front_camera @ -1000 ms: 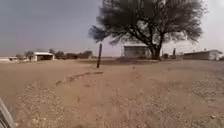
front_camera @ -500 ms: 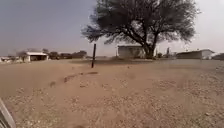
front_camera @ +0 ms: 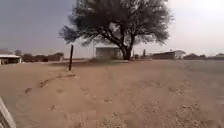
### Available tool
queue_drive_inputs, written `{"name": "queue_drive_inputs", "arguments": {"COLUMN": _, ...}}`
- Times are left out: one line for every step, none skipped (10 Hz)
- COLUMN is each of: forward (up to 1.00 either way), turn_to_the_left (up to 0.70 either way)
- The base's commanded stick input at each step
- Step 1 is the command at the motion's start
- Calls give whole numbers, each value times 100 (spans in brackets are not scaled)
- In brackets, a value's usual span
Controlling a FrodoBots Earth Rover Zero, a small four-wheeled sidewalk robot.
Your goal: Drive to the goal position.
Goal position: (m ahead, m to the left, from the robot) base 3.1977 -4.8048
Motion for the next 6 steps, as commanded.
{"name": "queue_drive_inputs", "arguments": {"forward": 0, "turn_to_the_left": -50}}
{"name": "queue_drive_inputs", "arguments": {"forward": 50, "turn_to_the_left": 0}}
{"name": "queue_drive_inputs", "arguments": {"forward": 50, "turn_to_the_left": 0}}
{"name": "queue_drive_inputs", "arguments": {"forward": 50, "turn_to_the_left": 0}}
{"name": "queue_drive_inputs", "arguments": {"forward": 50, "turn_to_the_left": 0}}
{"name": "queue_drive_inputs", "arguments": {"forward": 50, "turn_to_the_left": 0}}
